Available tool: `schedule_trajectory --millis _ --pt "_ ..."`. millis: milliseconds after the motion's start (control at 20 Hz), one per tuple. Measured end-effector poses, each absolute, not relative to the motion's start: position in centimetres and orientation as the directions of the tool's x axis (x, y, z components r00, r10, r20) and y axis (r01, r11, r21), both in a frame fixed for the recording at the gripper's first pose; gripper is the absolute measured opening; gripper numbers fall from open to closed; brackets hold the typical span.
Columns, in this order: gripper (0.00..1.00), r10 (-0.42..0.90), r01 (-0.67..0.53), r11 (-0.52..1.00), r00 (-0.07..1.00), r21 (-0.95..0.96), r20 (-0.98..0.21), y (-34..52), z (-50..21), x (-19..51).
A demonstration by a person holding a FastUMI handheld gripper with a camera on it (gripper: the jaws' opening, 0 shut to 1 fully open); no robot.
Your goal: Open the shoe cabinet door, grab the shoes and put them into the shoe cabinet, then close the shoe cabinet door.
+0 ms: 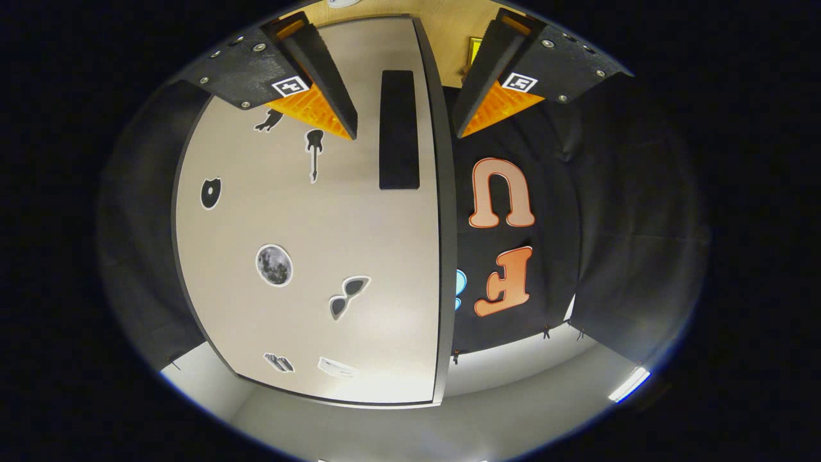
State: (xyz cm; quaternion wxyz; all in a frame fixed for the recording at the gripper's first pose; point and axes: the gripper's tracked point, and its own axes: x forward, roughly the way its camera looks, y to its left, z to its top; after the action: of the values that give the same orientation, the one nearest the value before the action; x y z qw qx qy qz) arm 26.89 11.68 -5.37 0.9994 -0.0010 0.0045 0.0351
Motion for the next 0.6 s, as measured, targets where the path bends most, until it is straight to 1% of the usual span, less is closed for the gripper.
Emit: schedule_trajectory --millis 50,150,200,250,300,400,600 --pt "0.93 0.067 -0.067 0.998 0.998 -0.005 -0.017 11.6 -5.7 27.3" --pt "0.85 0.06 -0.06 0.998 0.998 -0.012 -0.027 11.5 -6.3 28.2" --pt "0.73 0.063 -0.063 0.998 0.998 -0.014 -0.026 11.6 -6.3 28.3" --pt "0.66 0.054 -0.054 0.998 0.998 -0.016 -0.024 11.4 -6.4 28.5" --pt "0.52 0.045 -0.045 0.999 0.999 -0.017 -0.019 11.2 -6.4 28.6" --pt "0.38 0.048 -0.049 0.999 0.999 -0.011 -0.015 11.3 -6.4 28.4" --pt "0.37 0.045 -0.046 0.998 0.999 -0.038 -0.031 11.2 -6.5 28.3"
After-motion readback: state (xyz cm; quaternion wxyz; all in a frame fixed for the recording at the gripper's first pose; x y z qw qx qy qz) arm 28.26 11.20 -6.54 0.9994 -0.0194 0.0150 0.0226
